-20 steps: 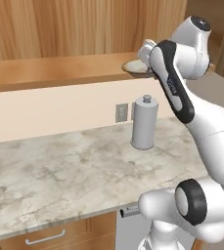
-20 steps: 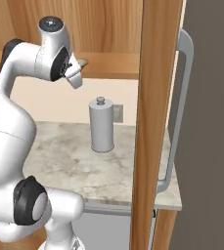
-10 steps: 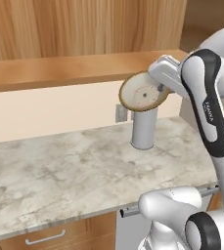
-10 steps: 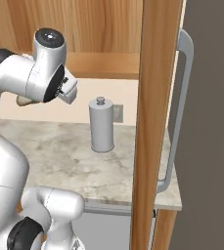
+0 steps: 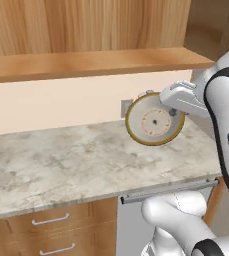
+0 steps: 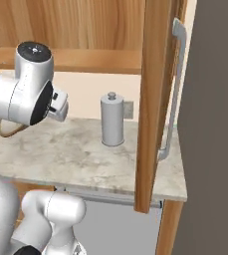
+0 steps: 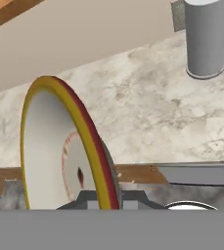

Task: Take the smaller bowl and place it next to the appetizer plate on the dining counter , and place the larger bowl next to the plate with cooked food.

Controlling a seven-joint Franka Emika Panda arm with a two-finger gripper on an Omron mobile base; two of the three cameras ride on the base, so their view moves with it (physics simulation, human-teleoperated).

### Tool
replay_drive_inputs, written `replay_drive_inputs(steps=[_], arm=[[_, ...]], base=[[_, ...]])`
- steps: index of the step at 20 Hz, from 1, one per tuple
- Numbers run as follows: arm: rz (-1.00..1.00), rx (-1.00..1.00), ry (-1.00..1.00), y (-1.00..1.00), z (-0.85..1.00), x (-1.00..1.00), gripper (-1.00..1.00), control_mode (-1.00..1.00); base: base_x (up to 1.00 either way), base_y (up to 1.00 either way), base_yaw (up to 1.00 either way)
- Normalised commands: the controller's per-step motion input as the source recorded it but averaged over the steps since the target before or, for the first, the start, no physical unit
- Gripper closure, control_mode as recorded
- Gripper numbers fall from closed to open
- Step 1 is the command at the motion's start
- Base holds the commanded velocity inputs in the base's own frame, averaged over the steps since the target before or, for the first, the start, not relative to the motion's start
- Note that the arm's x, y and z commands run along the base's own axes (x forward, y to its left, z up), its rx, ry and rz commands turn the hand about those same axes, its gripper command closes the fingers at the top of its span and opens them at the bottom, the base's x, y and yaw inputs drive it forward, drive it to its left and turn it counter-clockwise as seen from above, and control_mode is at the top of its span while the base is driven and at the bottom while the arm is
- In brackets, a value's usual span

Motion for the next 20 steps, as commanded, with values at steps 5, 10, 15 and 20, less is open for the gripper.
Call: replay_drive_inputs(steps=[5, 10, 15, 20], arm=[[0.0, 0.0, 0.0, 0.0, 0.0, 0.0, 1.0, 1.0], [0.0, 0.0, 0.0, 0.0, 0.0, 0.0, 1.0, 1.0], [0.0, 0.0, 0.0, 0.0, 0.0, 0.0, 1.0, 1.0], [0.0, 0.0, 0.0, 0.0, 0.0, 0.0, 1.0, 1.0]], base=[[-1.0, 0.28, 0.53], [-1.0, 0.19, 0.55], [-1.0, 0.04, 0.52], [-1.0, -0.08, 0.59]])
